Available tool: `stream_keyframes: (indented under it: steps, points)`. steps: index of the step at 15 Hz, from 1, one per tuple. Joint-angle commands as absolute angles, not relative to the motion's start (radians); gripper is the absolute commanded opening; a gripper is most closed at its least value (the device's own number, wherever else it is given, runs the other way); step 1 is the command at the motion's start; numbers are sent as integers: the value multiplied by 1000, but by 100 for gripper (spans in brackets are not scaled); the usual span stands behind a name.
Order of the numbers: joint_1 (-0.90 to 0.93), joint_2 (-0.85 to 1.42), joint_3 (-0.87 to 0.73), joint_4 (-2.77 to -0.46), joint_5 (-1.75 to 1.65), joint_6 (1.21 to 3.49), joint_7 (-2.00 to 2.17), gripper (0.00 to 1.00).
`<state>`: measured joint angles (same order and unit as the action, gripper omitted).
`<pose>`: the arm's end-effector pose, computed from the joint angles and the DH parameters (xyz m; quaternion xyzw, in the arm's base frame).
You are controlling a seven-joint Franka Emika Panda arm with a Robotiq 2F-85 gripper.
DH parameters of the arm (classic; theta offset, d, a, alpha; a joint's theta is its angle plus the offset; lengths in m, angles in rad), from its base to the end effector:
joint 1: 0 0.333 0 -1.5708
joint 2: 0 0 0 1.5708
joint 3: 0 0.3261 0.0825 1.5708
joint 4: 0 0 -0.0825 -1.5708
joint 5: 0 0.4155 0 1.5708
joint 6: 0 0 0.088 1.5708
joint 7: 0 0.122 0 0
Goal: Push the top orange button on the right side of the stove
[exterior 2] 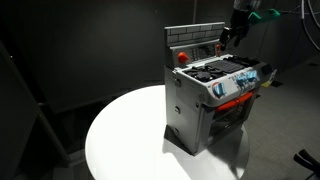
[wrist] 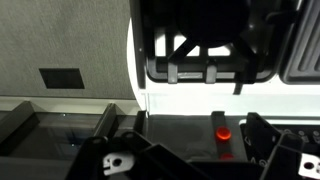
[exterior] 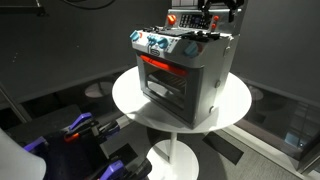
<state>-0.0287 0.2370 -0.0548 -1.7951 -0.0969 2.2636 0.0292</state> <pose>0.6768 -0.0581 0.4214 0.9918 -0.0280 0.1141 0.0500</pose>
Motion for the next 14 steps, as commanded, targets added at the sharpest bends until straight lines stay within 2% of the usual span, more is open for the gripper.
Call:
stream_keyframes:
  steps: [1,8,14]
  points:
    - [-39,144,-37,-1846,-63,2140,-55,100]
    - [-38,12,-41,-1934,-72,1946,-141,100]
    - [-33,30,-41,-1921,-88,1938,-118,100]
